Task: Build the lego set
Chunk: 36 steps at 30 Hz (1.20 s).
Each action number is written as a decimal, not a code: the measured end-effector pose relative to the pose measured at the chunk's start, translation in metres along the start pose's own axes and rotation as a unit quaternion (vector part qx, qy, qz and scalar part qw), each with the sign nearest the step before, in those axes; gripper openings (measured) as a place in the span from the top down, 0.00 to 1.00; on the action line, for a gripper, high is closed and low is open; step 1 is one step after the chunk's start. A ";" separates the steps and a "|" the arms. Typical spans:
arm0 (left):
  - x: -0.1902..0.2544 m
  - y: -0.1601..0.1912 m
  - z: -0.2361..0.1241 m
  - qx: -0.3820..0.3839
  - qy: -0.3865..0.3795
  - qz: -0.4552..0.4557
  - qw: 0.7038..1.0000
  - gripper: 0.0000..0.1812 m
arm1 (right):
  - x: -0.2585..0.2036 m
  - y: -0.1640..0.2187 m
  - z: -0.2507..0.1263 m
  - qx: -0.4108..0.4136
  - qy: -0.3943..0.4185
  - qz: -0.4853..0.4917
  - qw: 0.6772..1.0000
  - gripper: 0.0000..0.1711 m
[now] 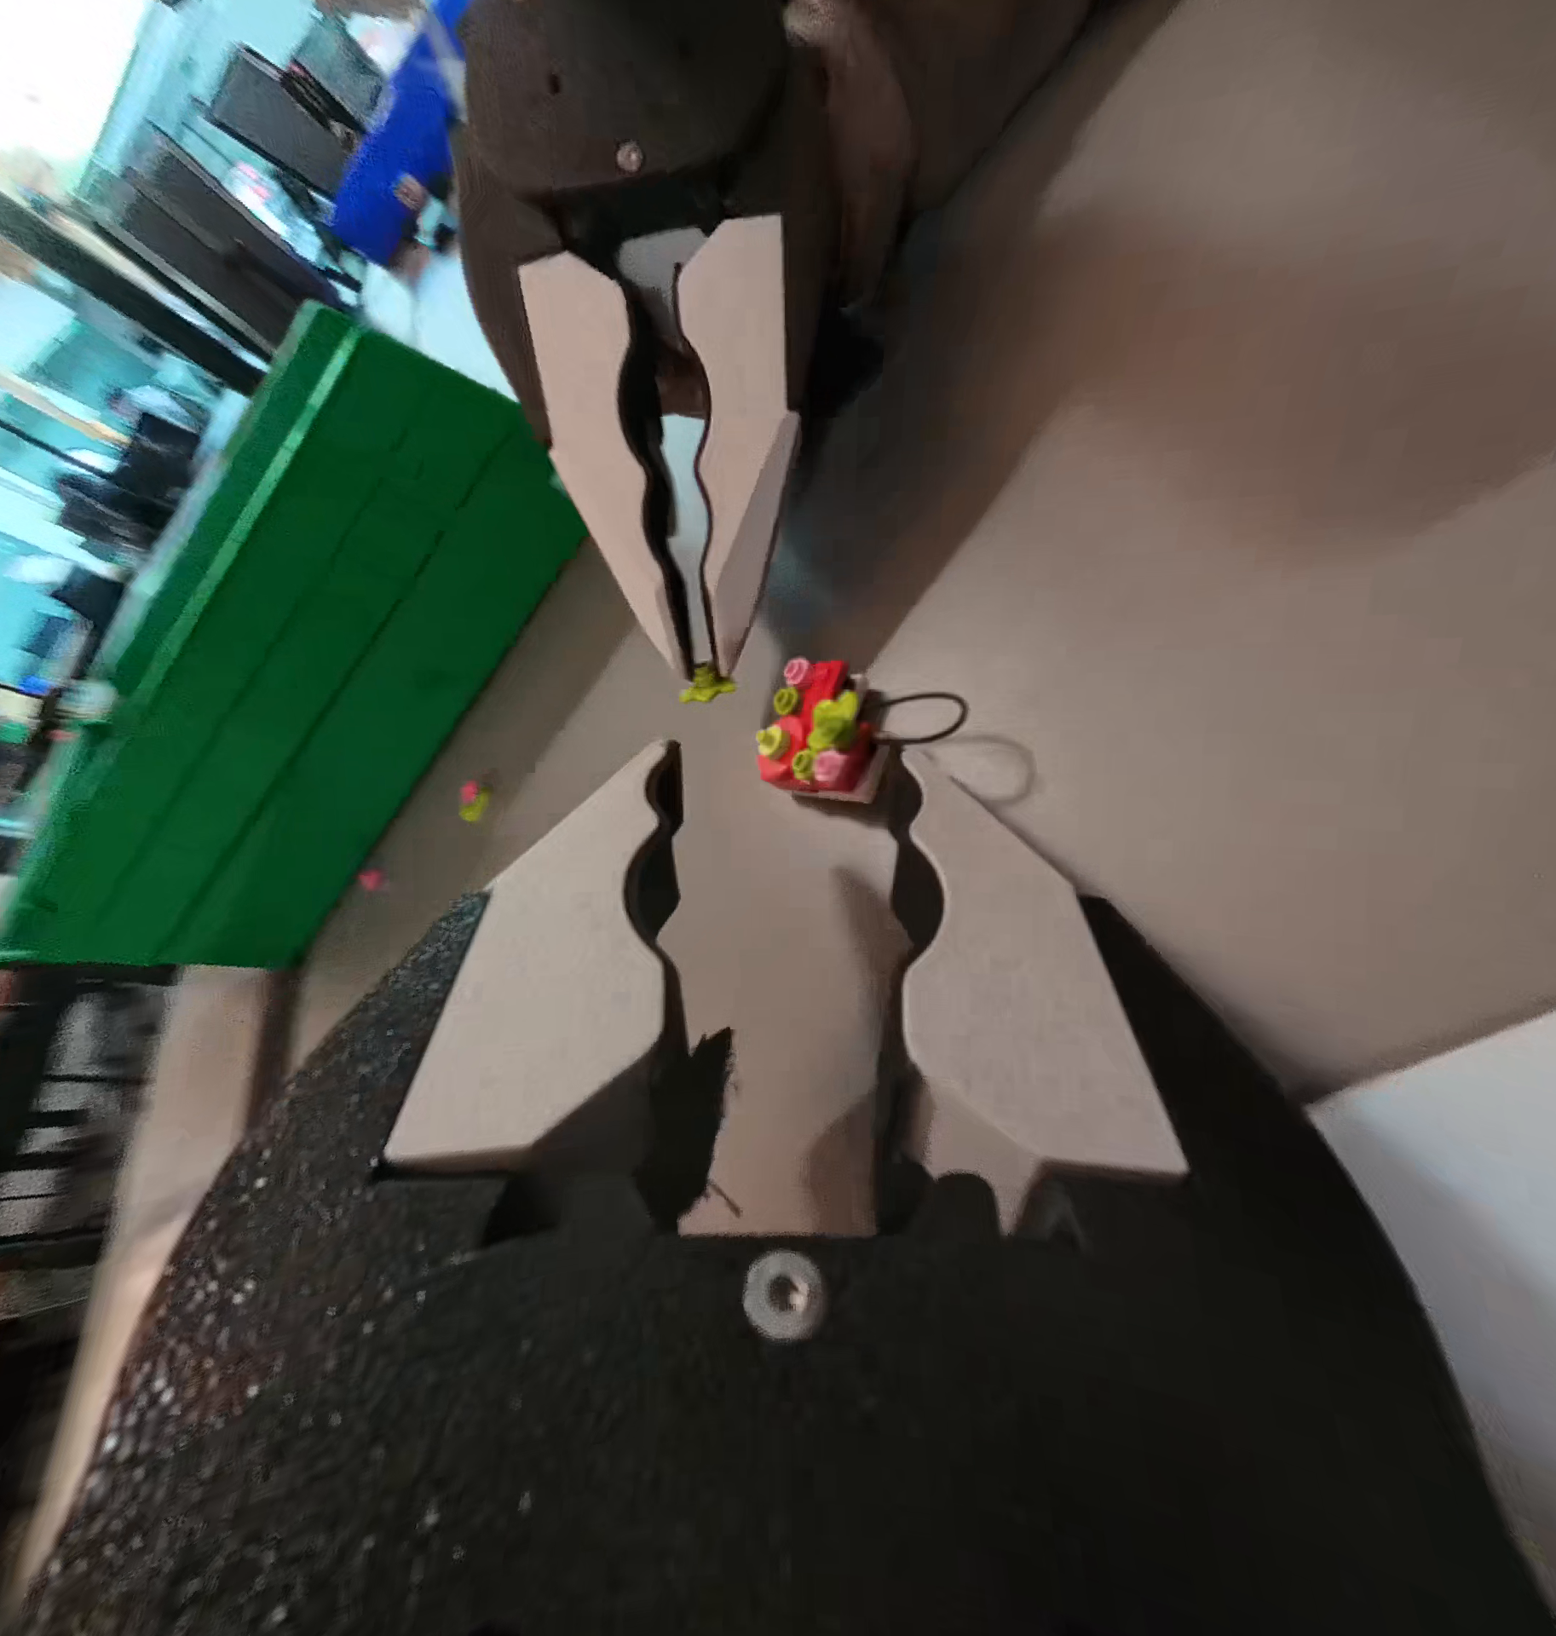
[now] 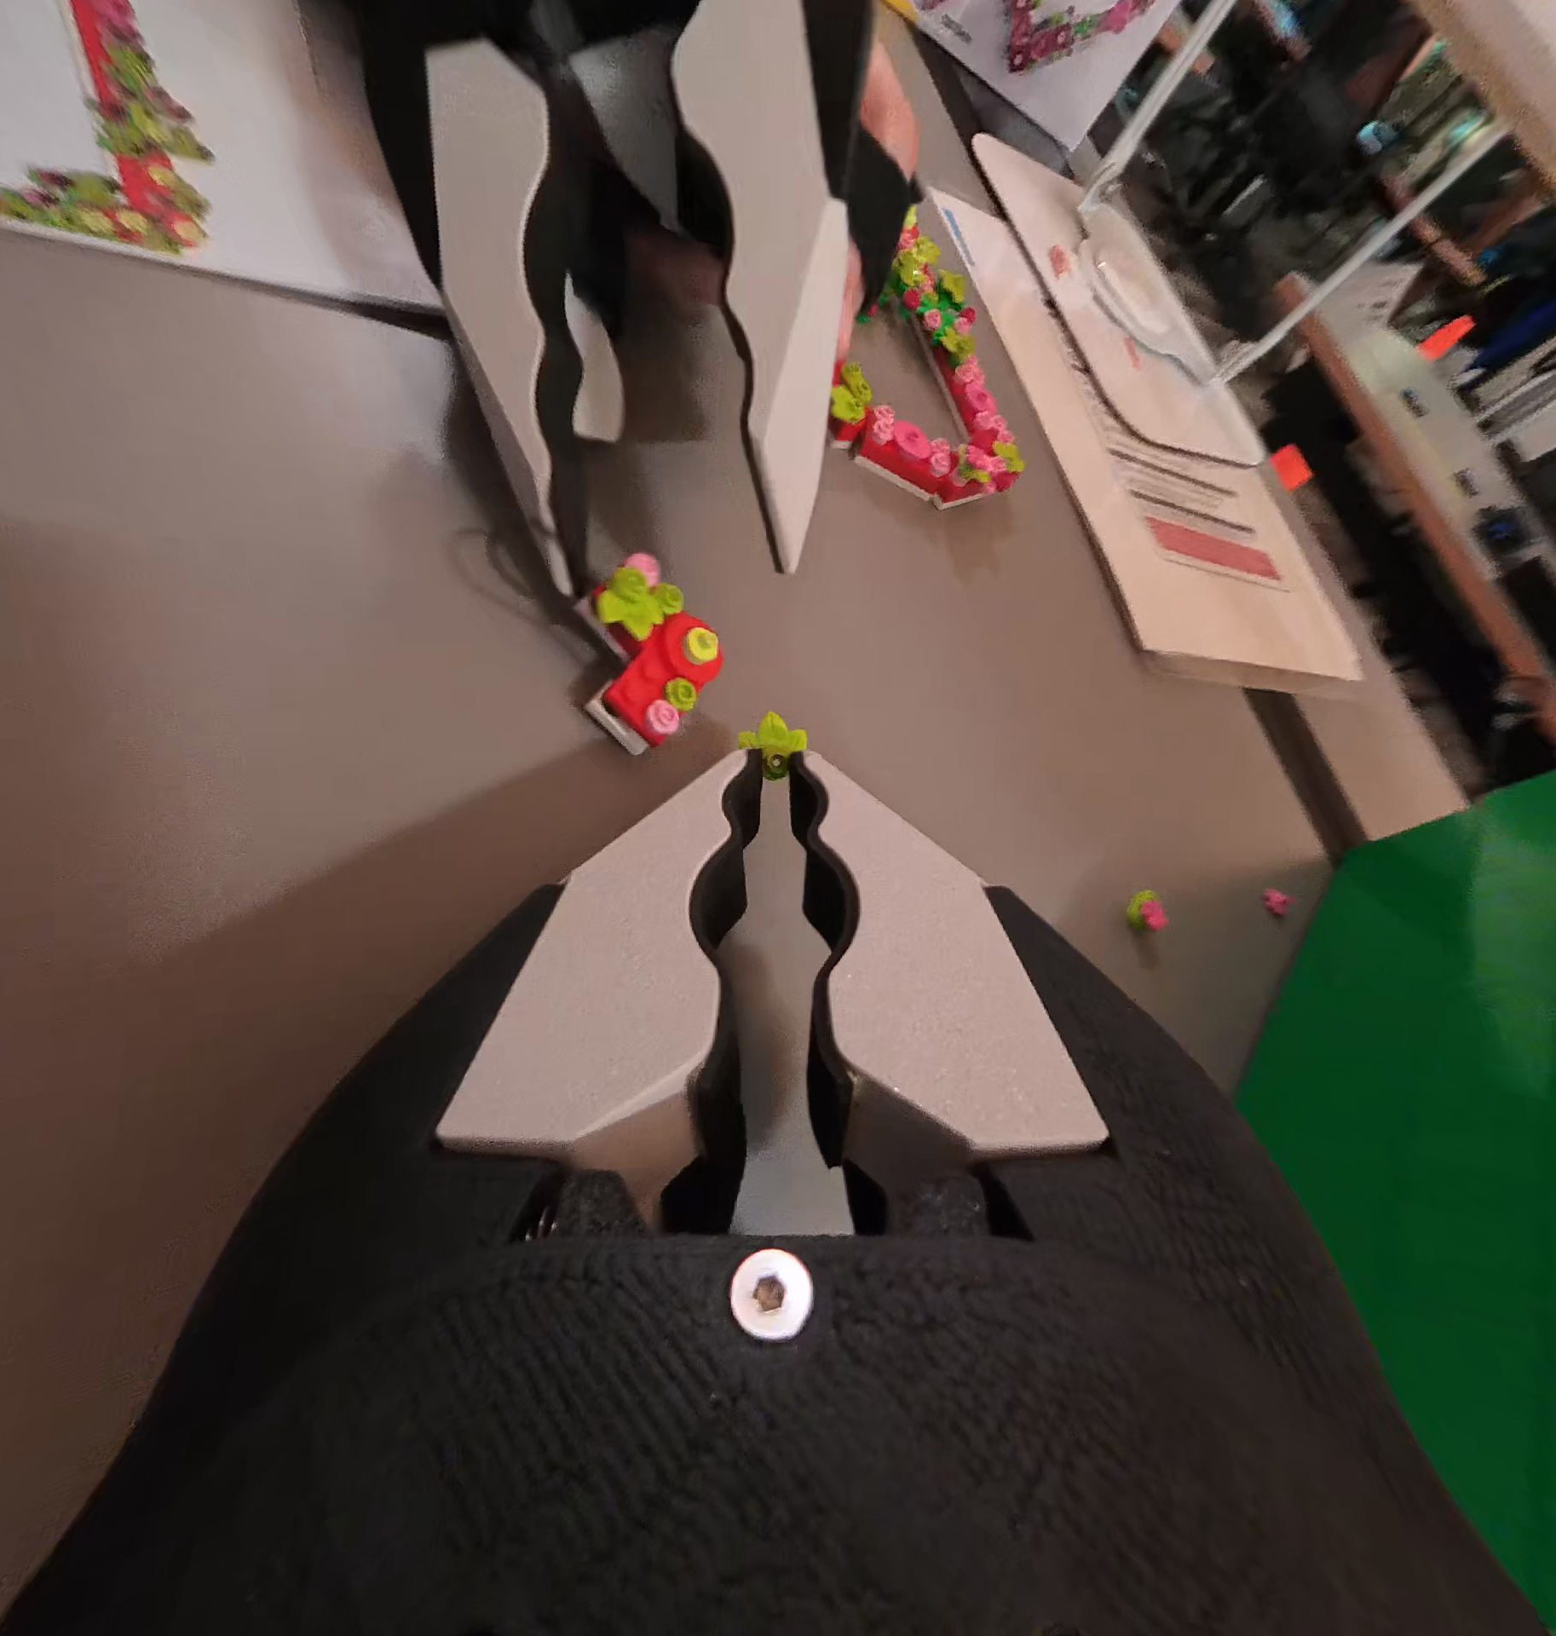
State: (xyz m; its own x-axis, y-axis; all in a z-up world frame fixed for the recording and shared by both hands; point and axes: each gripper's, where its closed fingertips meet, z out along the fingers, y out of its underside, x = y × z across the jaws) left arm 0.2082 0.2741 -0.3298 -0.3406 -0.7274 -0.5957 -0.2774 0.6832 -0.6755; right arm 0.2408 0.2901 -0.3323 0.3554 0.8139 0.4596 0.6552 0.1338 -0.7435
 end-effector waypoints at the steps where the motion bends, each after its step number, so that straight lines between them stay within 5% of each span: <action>1: 0.002 0.001 -0.002 0.001 0.024 -0.026 0.999 0.73 | 0.002 -0.002 0.001 0.003 0.016 -0.016 1.000 0.98; 5: -0.008 -0.001 -0.009 0.026 0.064 -0.165 0.984 0.63 | 0.020 -0.017 0.001 0.022 0.117 -0.082 0.990 0.98; 11: -0.058 -0.003 -0.017 0.104 -0.004 -0.400 0.911 0.80 | 0.029 -0.036 0.013 0.023 0.191 -0.166 0.967 0.98; 16: -0.056 -0.003 -0.017 0.112 0.014 -0.416 0.902 0.93 | 0.025 -0.044 0.019 0.030 0.194 -0.186 0.963 0.97; 31: -0.045 0.003 -0.011 0.089 0.066 -0.466 0.878 1.00 | 0.021 -0.046 0.017 0.039 0.194 -0.199 0.960 0.98; 36: -0.044 0.005 -0.009 0.066 0.047 -0.440 0.894 1.00 | 0.020 -0.045 0.017 0.047 0.175 -0.177 0.967 0.98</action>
State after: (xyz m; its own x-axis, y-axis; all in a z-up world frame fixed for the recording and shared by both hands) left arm 0.2141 0.3099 -0.3034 -0.1174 -0.9667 0.2273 -0.3687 -0.1701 -0.9139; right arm 0.2067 0.3100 -0.2983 0.3356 0.4681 0.8175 0.7194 0.4329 -0.5432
